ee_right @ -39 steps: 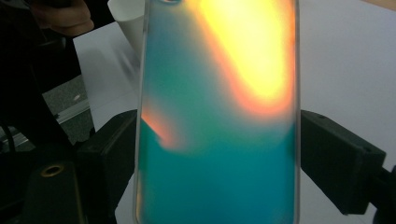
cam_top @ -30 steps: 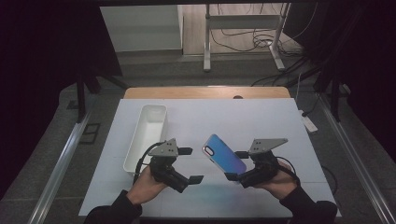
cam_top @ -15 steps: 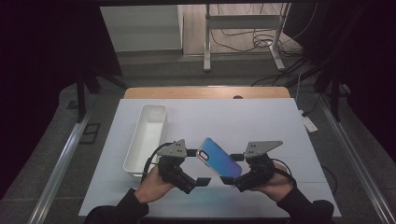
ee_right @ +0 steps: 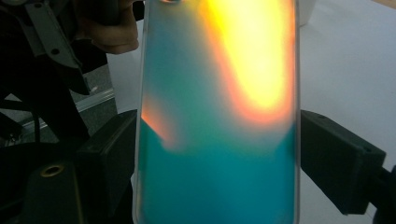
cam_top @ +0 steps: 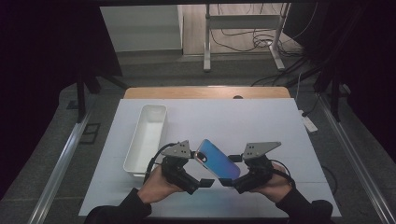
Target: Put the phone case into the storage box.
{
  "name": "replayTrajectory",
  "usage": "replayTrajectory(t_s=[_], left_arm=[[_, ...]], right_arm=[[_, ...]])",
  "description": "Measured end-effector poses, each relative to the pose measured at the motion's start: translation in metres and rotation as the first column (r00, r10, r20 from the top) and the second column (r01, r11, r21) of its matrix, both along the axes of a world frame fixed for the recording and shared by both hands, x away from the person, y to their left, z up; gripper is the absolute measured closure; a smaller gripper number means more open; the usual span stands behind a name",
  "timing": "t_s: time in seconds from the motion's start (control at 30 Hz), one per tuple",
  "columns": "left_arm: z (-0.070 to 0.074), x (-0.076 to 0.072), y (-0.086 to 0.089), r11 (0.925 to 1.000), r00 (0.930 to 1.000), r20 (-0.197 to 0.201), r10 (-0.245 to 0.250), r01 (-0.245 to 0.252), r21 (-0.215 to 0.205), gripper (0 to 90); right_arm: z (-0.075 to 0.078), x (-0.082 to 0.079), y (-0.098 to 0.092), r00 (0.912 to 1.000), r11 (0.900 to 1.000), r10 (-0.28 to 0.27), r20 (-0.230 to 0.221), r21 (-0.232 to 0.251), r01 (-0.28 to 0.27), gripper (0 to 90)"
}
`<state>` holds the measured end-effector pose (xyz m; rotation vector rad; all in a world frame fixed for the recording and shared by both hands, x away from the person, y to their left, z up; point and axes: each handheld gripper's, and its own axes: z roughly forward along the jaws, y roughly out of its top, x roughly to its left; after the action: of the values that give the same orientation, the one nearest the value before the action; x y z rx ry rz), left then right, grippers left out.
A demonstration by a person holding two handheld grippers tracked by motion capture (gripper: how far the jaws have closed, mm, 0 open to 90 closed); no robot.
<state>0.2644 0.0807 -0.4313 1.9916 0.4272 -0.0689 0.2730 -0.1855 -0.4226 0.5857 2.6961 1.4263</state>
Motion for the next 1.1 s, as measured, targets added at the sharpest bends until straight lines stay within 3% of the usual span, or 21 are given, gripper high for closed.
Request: replayTrajectory(t_s=[0.33,0.57,0.77,1.1], left_arm=[[0.002,0.002,0.01,0.9962,0.9972,-0.041,-0.062,0.06,-0.063,48.0],[0.002,0.002,0.012,0.9939,0.9943,-0.052,-0.093,0.089,-0.064,64.4],[0.001,0.002,0.013,0.9898,0.9902,-0.06,-0.127,0.122,-0.074,74.2],[0.0,0.002,0.014,0.9743,0.9751,-0.066,-0.211,0.205,-0.094,82.6]], right_arm=[[0.0,-0.001,0.0,0.9999,1.0,0.01,0.008,-0.003,-0.01,16.6],[0.0,-0.001,-0.001,0.9996,1.0,0.026,0.01,0.003,-0.026,16.7],[0.0,-0.002,0.0,0.9989,0.999,0.046,0.008,0.008,-0.046,16.6],[-0.001,-0.003,-0.001,0.9954,0.995,0.096,-0.006,0.015,-0.095,16.7]])
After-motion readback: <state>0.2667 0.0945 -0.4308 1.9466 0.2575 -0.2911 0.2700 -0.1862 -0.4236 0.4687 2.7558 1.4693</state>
